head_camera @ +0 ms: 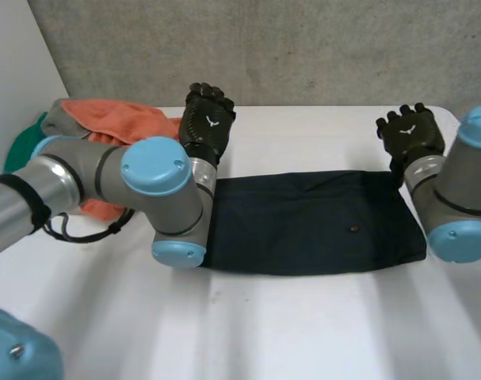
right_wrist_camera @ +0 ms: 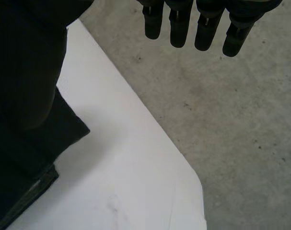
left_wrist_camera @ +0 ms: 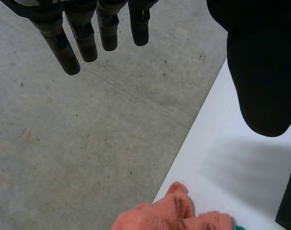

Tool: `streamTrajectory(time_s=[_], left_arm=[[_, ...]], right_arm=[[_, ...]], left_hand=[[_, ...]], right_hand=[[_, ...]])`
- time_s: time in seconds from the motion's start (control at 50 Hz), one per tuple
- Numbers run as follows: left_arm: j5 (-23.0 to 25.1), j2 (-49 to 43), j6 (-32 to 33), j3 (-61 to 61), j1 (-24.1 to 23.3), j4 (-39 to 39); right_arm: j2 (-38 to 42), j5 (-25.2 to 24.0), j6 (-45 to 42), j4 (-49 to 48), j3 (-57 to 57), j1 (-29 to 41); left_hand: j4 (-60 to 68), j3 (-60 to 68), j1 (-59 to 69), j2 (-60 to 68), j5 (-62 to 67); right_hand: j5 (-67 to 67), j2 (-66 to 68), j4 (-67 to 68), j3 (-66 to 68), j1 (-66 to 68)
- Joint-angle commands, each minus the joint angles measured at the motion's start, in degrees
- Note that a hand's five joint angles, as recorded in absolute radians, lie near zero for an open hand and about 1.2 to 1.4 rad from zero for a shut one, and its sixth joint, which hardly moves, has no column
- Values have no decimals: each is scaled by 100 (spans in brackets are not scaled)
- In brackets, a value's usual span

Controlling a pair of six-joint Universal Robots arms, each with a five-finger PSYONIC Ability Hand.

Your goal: Fold the laundry.

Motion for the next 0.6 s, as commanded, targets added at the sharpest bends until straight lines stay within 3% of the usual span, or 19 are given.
streamTrajectory(time_s=[0.02,0.08,0.16,0.34,0.4,0.5,0.6], left_arm=[[-39,1129,-200,-1545,-16,-35],[-4,1499,-420,-2196,-42,18],[31,1728,-771,-2725,-104,18],[31,1738,-1124,-2964,-183,18],[22,1729,-1124,-2964,-157,18],[22,1782,-1124,-2964,-130,18],[-30,2088,-1133,-3043,-69,1]], right_arm=[[-1106,-894,500,1532,979,-386],[-1220,-1289,737,1989,1400,-676],[-1221,-1606,843,1860,1840,-817],[-914,-1616,808,919,2166,-879],[-711,-1476,773,945,2044,-949],[-964,-923,397,892,2078,-1309],[-1414,-799,-394,892,2167,-1582]], left_hand=[[-170,-189,-101,-154,-271],[-170,-189,-101,-154,-271],[-170,-189,-101,-154,-271],[-170,-189,-101,-154,-271],[-170,-189,-101,-154,-271],[-170,-189,-101,-154,-271],[-170,-189,-101,-154,-271]], right_hand=[[79,96,128,145,6],[416,433,466,483,343],[736,753,785,803,663],[1608,1625,1657,1675,1535],[6735,6751,6784,6801,6662],[6753,6769,6802,6819,6680],[6753,6769,6802,6819,6680]])
